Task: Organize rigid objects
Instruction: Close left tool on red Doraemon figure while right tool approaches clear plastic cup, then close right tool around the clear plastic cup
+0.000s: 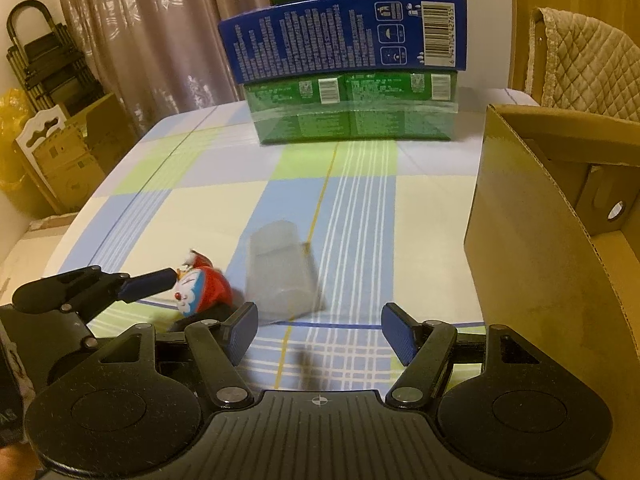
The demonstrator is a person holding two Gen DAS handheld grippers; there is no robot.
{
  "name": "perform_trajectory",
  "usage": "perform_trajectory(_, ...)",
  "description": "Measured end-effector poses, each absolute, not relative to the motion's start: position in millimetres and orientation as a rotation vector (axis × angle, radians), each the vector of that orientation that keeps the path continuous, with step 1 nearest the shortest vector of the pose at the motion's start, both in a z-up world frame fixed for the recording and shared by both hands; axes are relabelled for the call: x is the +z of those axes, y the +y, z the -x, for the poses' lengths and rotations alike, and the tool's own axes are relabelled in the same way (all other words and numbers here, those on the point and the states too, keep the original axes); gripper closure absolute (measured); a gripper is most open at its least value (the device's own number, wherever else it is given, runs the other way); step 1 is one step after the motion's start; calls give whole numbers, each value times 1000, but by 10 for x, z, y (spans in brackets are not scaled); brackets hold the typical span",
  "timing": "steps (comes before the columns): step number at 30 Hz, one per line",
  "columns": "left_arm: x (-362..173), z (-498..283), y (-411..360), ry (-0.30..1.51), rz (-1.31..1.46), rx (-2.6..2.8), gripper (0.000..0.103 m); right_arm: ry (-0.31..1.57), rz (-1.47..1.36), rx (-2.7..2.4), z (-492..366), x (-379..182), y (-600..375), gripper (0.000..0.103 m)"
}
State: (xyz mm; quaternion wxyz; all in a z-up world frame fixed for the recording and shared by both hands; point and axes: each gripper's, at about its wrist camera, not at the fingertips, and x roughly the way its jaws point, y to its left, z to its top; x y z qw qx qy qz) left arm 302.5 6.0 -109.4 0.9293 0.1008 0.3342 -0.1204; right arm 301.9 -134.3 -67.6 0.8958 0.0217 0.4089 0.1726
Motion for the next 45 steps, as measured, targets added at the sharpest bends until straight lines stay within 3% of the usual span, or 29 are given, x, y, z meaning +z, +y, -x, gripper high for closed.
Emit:
perform_trajectory(25, -977, -3014, 339, 724, -218, -164, 57, 859, -84, 380, -3104, -718, -1272, 37)
perform_trajectory(27, -925, -2984, 365, 711, -217, -166, 66, 860, -87, 380, -3113, -727, -1270, 37)
perform_trajectory(45, -894, -2957, 506, 745, -215, -179, 66, 840, -30, 445, -3265, -907, -1079, 36)
